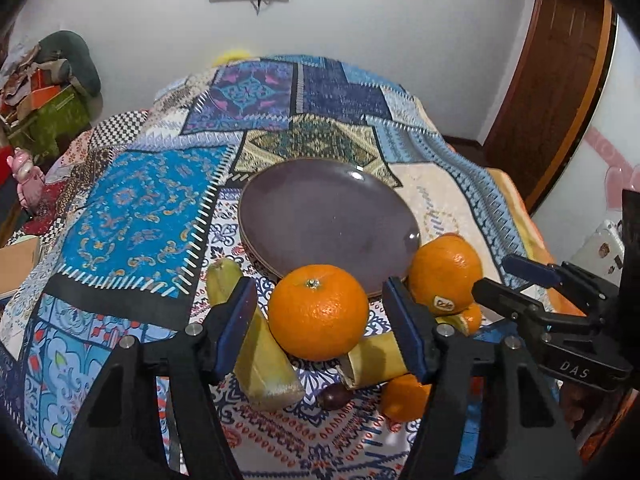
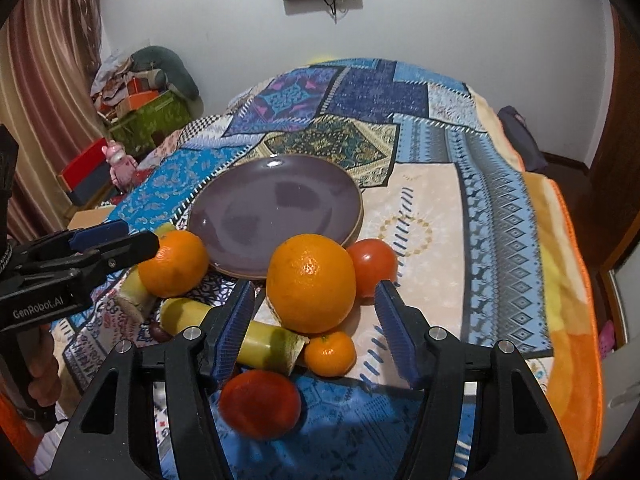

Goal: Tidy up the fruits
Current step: 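Grasp a large orange with the left gripper while the right gripper grasps another large orange, then carry the left gripper's orange onto the purple plate while the right gripper carries its orange there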

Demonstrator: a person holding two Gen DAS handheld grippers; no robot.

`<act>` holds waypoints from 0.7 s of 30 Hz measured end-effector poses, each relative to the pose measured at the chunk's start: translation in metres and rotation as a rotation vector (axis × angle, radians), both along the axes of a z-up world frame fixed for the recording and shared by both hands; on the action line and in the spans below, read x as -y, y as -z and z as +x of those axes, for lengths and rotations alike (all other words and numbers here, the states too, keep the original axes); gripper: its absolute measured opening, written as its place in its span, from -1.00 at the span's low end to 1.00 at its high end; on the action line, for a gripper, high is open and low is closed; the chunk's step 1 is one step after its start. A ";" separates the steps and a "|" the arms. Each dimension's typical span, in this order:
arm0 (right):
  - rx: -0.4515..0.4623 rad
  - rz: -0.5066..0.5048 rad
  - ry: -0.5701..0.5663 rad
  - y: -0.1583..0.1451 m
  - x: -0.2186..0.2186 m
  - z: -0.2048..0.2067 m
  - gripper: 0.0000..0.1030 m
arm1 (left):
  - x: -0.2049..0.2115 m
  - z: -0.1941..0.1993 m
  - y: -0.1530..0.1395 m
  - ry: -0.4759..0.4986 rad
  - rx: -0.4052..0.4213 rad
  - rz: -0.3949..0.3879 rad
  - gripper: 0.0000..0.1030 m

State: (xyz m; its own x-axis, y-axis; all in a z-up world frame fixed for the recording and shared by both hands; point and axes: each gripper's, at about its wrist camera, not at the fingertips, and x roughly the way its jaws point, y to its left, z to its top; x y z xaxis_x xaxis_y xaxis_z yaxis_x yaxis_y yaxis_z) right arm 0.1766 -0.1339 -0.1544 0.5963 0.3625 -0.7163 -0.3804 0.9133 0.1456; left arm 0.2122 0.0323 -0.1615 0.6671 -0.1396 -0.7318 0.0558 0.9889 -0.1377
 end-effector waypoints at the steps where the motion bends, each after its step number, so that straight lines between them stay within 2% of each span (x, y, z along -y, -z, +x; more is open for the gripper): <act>1: -0.003 -0.002 -0.003 0.001 -0.001 0.002 0.15 | 0.000 0.003 0.002 0.001 -0.010 0.004 0.26; 14: -0.077 -0.028 -0.019 0.023 -0.013 0.021 0.15 | 0.006 0.021 0.024 0.027 -0.076 0.025 0.27; 21: -0.112 -0.007 -0.019 0.030 -0.014 0.027 0.18 | 0.007 0.030 0.034 0.030 -0.115 0.031 0.27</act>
